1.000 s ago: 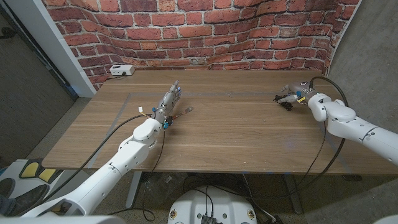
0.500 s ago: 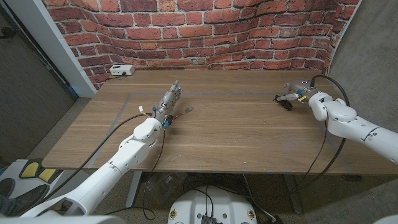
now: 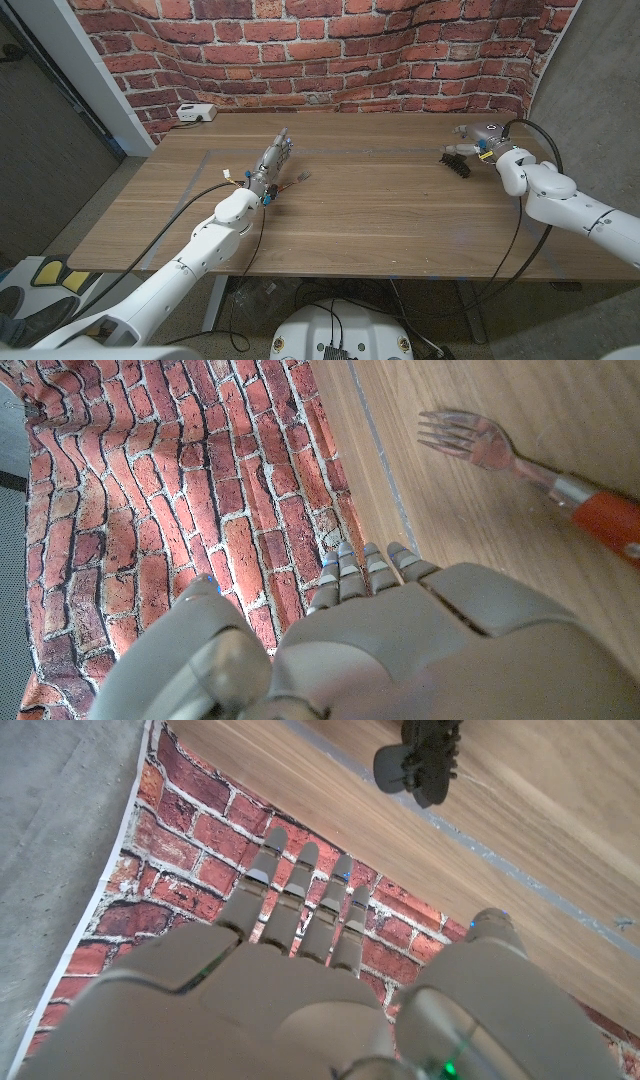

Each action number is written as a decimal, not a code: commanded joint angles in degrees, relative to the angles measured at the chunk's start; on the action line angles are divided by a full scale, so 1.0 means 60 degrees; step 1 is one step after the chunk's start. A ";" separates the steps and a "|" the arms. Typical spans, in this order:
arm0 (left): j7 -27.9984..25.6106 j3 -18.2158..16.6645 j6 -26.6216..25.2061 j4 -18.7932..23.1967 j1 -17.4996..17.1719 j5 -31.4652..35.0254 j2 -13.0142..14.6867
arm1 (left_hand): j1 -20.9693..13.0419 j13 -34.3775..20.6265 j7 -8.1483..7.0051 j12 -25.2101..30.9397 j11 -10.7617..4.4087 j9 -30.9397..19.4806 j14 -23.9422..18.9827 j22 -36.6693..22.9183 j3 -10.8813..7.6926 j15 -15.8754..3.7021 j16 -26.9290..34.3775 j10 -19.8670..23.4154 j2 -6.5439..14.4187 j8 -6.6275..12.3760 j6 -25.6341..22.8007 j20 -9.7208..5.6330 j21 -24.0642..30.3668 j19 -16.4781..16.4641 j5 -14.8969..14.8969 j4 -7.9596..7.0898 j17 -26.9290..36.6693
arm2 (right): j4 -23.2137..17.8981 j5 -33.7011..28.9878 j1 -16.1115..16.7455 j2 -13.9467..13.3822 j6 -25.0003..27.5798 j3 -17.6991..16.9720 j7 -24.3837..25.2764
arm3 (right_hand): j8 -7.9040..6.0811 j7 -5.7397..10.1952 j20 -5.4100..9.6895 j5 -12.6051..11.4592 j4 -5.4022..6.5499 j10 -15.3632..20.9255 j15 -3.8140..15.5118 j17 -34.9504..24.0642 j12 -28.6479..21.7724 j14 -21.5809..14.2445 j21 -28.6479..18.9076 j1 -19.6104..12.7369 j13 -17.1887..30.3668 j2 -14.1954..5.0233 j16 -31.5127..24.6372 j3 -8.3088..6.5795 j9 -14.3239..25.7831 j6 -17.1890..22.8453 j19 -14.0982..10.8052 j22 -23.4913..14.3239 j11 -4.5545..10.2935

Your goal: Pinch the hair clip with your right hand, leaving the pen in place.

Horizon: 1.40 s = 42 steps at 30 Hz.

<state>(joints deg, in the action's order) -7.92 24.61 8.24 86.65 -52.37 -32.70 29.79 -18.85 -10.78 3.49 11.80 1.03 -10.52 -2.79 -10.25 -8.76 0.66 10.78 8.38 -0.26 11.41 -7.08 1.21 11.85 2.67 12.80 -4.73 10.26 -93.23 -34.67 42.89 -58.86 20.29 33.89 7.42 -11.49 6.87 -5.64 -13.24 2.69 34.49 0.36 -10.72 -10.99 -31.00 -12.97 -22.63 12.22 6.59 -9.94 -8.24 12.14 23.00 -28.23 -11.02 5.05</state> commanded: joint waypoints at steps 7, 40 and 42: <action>0.0004 -0.0076 -0.0005 0.0062 -0.0030 -0.0040 0.0093 | -0.0083 -0.0041 0.0024 -0.0018 0.0040 -0.0029 0.0136 -0.0042 0.0065 0.0065 -0.0058 -0.0019 -0.0031 0.0004 -0.0092 -0.0127 0.0006 0.0004 -0.0018 0.0012 0.0036 | -0.0808 0.1361 0.1047 0.0334 -0.0455 -0.1009 0.1726 | -0.0225 0.0029 0.0079 0.0035 0.0515 -0.0780 -0.0179 -0.0056 -0.0046 0.0895 0.0158 0.0911 -0.0010 -0.0373 0.0003 0.0173 0.0026 0.0576 0.0528 -0.0055 -0.0335; 0.0247 -0.0323 0.0003 0.0537 -0.0218 -0.0147 0.0557 | -0.0089 -0.0040 0.0030 0.0012 0.0005 -0.0029 0.0030 -0.0041 0.0109 0.0012 -0.0006 0.0067 -0.0016 0.0004 -0.0119 -0.0169 0.0008 -0.0007 -0.0024 0.0011 0.0036 | -0.0623 0.4874 0.1916 0.1751 -0.3646 -0.2361 0.2736 | -0.0391 -0.0101 0.0266 0.0095 0.0449 -0.0338 -0.0262 -0.0003 -0.0345 0.0828 0.0130 0.0784 -0.0042 -0.0800 -0.0103 -0.0004 -0.0003 0.1220 0.0568 -0.0056 -0.0502; 0.0263 -0.0328 0.0010 0.0542 -0.0224 -0.0161 0.0560 | -0.0090 -0.0039 0.0031 0.0010 0.0004 -0.0029 0.0025 -0.0041 0.0111 0.0014 -0.0004 0.0064 -0.0015 0.0007 -0.0125 -0.0164 0.0008 -0.0009 -0.0024 0.0011 0.0035 | -0.0519 0.5045 0.1883 0.1779 -0.3914 -0.2378 0.2600 | -0.0389 -0.0110 0.0280 0.0098 0.0441 -0.0329 -0.0276 -0.0002 -0.0351 0.0812 0.0133 0.0767 -0.0043 -0.0822 -0.0110 -0.0018 -0.0004 0.1226 0.0579 -0.0056 -0.0500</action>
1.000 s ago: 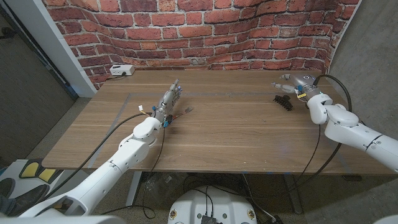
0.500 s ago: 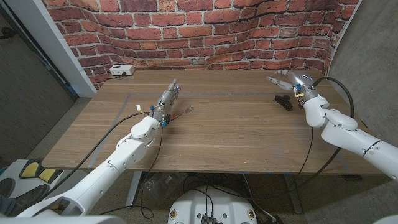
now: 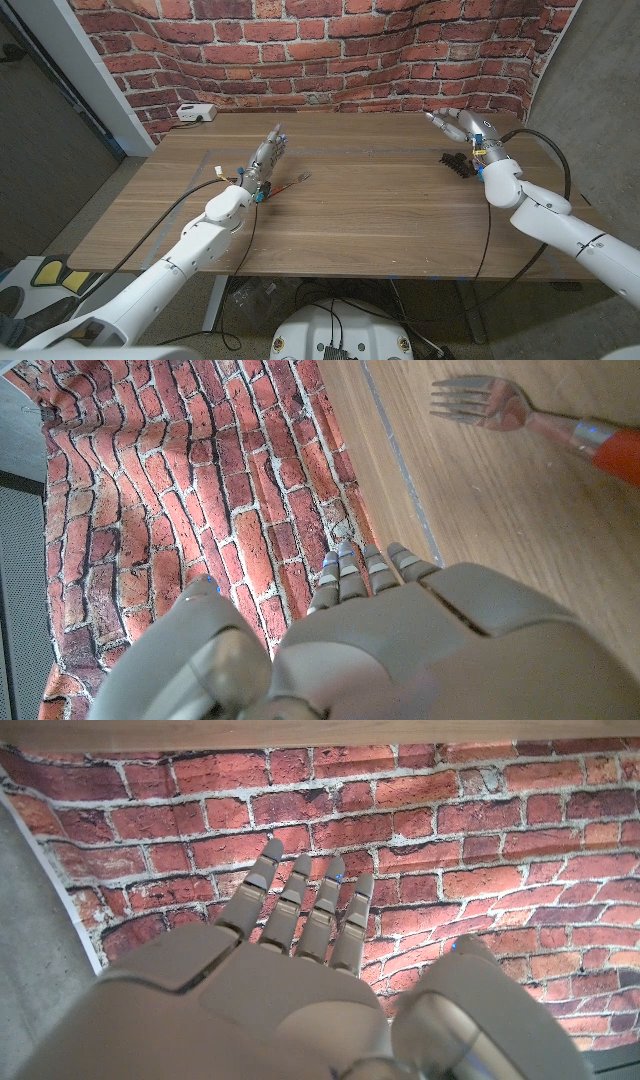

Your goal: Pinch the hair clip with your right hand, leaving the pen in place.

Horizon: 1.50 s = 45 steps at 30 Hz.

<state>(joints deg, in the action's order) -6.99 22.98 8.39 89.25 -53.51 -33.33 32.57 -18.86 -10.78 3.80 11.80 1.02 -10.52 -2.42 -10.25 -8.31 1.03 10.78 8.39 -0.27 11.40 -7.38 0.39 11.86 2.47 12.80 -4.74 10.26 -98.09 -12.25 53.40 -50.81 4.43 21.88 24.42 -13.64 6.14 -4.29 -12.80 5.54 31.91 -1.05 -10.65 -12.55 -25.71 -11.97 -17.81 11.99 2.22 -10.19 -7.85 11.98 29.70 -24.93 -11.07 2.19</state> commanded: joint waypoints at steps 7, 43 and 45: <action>0.0136 -0.0014 -0.0091 0.0204 -0.0050 -0.0004 0.0174 | -0.0091 -0.0039 -0.0019 0.0019 -0.0062 -0.0029 -0.0052 -0.0041 0.0045 -0.0077 0.0000 0.0091 -0.0007 0.0009 -0.0088 -0.0027 0.0009 0.0019 -0.0025 0.0014 0.0035 | 0.0958 0.2243 -0.0074 0.0777 -0.2436 -0.0345 -0.0937 | 0.0020 -0.0250 0.0116 0.0041 -0.0125 0.0136 -0.0028 -0.0002 -0.0123 -0.0022 -0.0039 -0.0220 -0.0016 -0.0303 -0.0057 -0.0221 0.0007 0.0081 0.0049 -0.0047 -0.0110; 0.0427 -0.0299 0.0663 0.0106 -0.0349 -0.0086 0.0282 | -0.0140 -0.0021 -0.0001 0.0021 -0.0037 -0.0014 -0.0414 -0.0034 0.0200 -0.0152 0.0001 0.0354 -0.0032 0.0026 -0.0369 -0.0545 0.0172 -0.0640 -0.0042 0.0049 0.0018 | 0.2453 0.8069 -0.0196 0.2151 -0.4047 -0.0708 -0.5256 | 0.0502 -0.1382 0.0729 0.0359 -0.0452 -0.0595 -0.0117 0.0002 0.0089 0.0867 0.0012 -0.0280 -0.0101 -0.0309 0.0034 -0.0218 -0.0103 -0.0889 0.0218 0.0014 -0.1189; 0.0466 -0.0297 0.0657 0.0092 -0.0330 -0.0092 0.0296 | -0.0138 -0.0021 -0.0005 0.0012 -0.0015 -0.0014 -0.0394 -0.0034 0.0208 -0.0147 -0.0009 0.0339 -0.0032 0.0004 -0.0323 -0.0557 0.0152 -0.0602 -0.0043 0.0047 0.0018 | 0.2478 0.8266 -0.0175 0.2185 -0.4041 -0.0718 -0.5421 | 0.0553 -0.1542 0.0759 0.0362 -0.0443 -0.0821 -0.0144 0.0001 0.0162 0.1009 0.0049 -0.0195 -0.0115 -0.0271 0.0039 -0.0167 -0.0115 -0.1115 0.0327 0.0023 -0.1237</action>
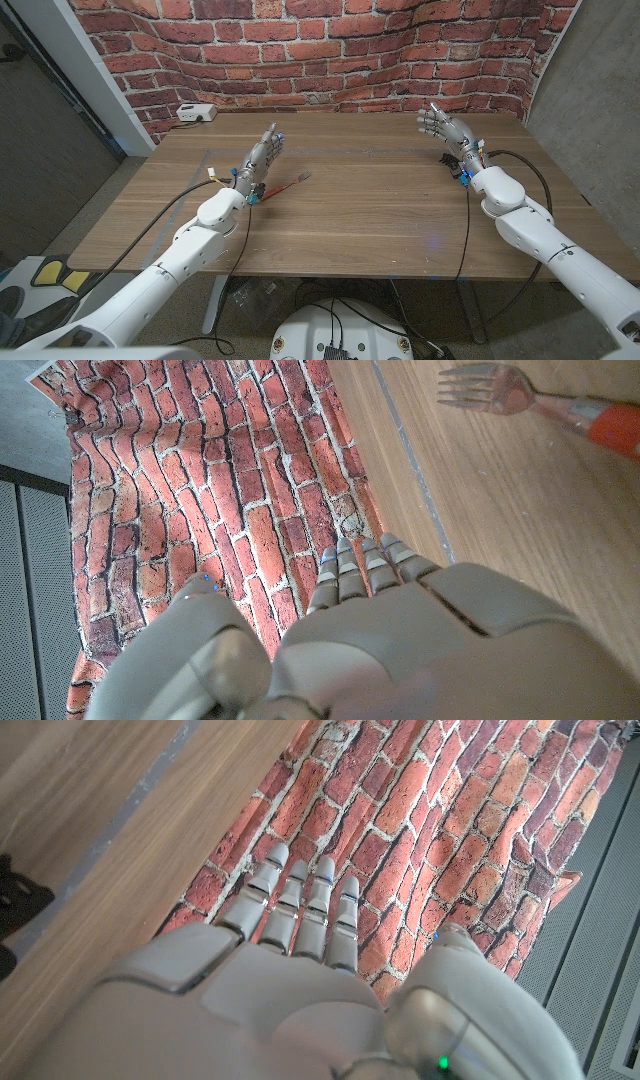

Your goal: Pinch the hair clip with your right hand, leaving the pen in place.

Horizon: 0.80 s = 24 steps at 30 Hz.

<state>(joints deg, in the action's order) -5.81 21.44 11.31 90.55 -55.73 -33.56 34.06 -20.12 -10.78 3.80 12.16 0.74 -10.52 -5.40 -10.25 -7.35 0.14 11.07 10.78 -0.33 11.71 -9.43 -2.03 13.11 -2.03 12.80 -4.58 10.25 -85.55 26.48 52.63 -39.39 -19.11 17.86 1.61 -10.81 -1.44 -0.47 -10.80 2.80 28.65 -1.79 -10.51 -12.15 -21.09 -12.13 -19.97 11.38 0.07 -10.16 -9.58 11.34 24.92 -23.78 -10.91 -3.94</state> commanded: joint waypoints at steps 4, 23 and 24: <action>0.0380 -0.0058 0.0162 -0.0117 0.0059 -0.0075 0.0126 | 0.0072 -0.0020 -0.0010 -0.0065 0.0029 -0.0014 0.0148 -0.0032 0.0064 -0.0014 -0.0076 -0.0092 -0.0024 -0.0053 0.0022 -0.0348 -0.0070 0.0154 -0.0044 0.0020 0.0018 | 0.0414 0.2228 -0.0003 0.0324 -0.0023 -0.0064 -0.1979 | 0.0117 -0.0451 0.0190 0.0027 0.0024 -0.0628 -0.0111 -0.0022 0.0182 0.0581 0.0131 0.0303 -0.0038 0.0152 0.0067 0.0205 -0.0029 -0.0648 0.0332 0.0009 -0.0391; 0.1171 -0.0003 0.0338 -0.0649 0.0277 -0.0272 0.0246 | 0.0131 -0.0024 -0.0025 -0.0282 0.0044 -0.0017 0.1143 -0.0040 0.0212 0.0058 -0.0216 -0.1071 0.0021 -0.0267 0.0977 -0.0210 -0.0348 0.0994 -0.0038 -0.0021 0.0028 | 0.0744 0.3095 -0.0068 0.0424 0.0285 0.0082 -0.3319 | 0.0147 -0.1137 0.0368 -0.0083 -0.0049 -0.3392 -0.0675 0.0018 0.0341 0.3284 0.0345 0.0892 -0.0150 0.0428 0.0094 0.0645 -0.0123 -0.3186 0.2902 0.0061 -0.0805; 0.1166 -0.0017 0.0370 -0.0659 0.0272 -0.0267 0.0249 | 0.0138 -0.0025 -0.0024 -0.0280 0.0053 -0.0017 0.1164 -0.0040 0.0223 0.0062 -0.0211 -0.1096 0.0017 -0.0264 0.1001 -0.0192 -0.0353 0.1026 -0.0037 -0.0024 0.0029 | 0.0718 0.3125 -0.0056 0.0430 0.0314 0.0077 -0.3309 | 0.0149 -0.1137 0.0378 -0.0085 -0.0052 -0.3416 -0.0674 0.0020 0.0334 0.3341 0.0344 0.0895 -0.0150 0.0428 0.0102 0.0649 -0.0124 -0.3225 0.2936 0.0062 -0.0812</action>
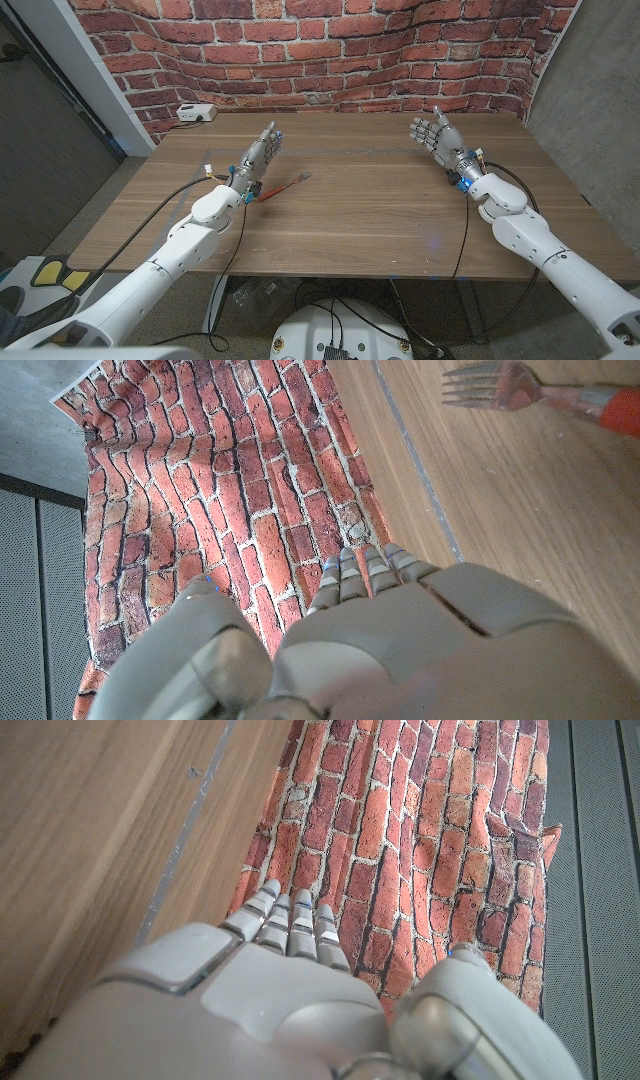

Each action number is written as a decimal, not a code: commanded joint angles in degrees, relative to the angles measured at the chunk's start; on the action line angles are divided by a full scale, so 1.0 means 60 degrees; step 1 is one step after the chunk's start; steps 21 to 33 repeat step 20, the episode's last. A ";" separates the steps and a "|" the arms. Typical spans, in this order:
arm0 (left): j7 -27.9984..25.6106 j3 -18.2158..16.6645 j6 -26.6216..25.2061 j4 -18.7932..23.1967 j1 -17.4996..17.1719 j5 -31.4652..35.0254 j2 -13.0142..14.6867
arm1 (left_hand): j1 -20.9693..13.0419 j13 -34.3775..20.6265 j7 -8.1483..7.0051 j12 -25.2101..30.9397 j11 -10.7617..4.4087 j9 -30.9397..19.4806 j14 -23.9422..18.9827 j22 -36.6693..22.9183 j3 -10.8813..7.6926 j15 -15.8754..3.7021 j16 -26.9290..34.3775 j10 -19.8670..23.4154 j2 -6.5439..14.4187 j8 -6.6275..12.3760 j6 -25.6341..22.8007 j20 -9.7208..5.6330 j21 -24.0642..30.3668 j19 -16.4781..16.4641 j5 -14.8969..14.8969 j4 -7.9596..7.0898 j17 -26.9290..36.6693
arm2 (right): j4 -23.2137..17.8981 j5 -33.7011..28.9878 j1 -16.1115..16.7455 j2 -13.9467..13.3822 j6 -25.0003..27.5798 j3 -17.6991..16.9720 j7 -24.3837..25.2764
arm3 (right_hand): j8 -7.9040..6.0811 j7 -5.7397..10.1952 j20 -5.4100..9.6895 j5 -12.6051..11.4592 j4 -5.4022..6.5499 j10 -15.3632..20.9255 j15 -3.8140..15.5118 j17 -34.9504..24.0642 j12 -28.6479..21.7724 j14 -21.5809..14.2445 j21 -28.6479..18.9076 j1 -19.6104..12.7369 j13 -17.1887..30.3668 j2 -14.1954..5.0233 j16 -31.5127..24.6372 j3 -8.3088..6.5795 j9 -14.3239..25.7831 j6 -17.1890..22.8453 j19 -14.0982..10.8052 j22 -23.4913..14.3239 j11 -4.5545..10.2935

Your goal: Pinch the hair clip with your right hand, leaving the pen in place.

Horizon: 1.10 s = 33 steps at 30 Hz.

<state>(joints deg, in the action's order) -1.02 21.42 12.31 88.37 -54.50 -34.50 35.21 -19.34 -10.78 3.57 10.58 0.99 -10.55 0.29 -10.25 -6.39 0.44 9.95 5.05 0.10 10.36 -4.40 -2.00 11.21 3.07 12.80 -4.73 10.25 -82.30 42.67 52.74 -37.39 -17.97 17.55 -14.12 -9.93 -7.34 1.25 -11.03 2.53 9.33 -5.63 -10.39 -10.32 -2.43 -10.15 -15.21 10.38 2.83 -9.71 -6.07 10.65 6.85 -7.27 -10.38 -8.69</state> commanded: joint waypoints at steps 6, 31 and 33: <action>0.0430 -0.0009 0.0221 -0.0321 0.0150 -0.0148 0.0016 | 0.0041 -0.0025 0.0006 -0.0023 0.0019 -0.0011 0.0339 -0.0045 0.0104 0.0018 -0.0022 -0.0286 -0.0068 -0.0043 0.0309 -0.0132 -0.0031 0.0243 -0.0034 -0.0013 0.0031 | 0.0138 0.0436 -0.0086 0.0014 0.0201 0.0095 -0.0719 | -0.0009 -0.0256 0.0060 -0.0065 -0.0030 -0.0619 -0.0101 0.0009 0.0054 0.0549 0.0000 0.0139 0.0011 -0.0025 0.0013 0.0106 -0.0014 -0.0477 0.0478 -0.0018 -0.0118; 0.0317 0.0087 0.0158 -0.0480 0.0218 -0.0120 -0.0142 | 0.0076 -0.0025 -0.0002 0.0032 -0.0004 -0.0011 0.0368 -0.0048 0.0157 0.0022 0.0022 -0.0301 -0.0082 -0.0016 0.0433 -0.0084 -0.0022 0.0323 -0.0027 -0.0028 0.0031 | 0.1023 0.0412 -0.0660 0.0336 0.0349 0.0349 -0.1096 | -0.0095 -0.0203 0.0028 -0.0074 -0.0030 -0.0558 -0.0152 0.0007 -0.0060 0.0510 -0.0073 0.0207 0.0006 0.0004 -0.0072 0.0161 -0.0017 -0.0396 0.0489 -0.0013 -0.0116; 0.0317 0.0087 0.0158 -0.0480 0.0218 -0.0120 -0.0142 | 0.0076 -0.0025 -0.0002 0.0032 -0.0004 -0.0011 0.0368 -0.0048 0.0157 0.0022 0.0022 -0.0301 -0.0082 -0.0016 0.0433 -0.0084 -0.0022 0.0323 -0.0027 -0.0028 0.0031 | 0.1023 0.0412 -0.0660 0.0336 0.0349 0.0349 -0.1096 | -0.0095 -0.0203 0.0028 -0.0074 -0.0030 -0.0558 -0.0152 0.0007 -0.0060 0.0510 -0.0073 0.0207 0.0006 0.0004 -0.0072 0.0161 -0.0017 -0.0396 0.0489 -0.0013 -0.0116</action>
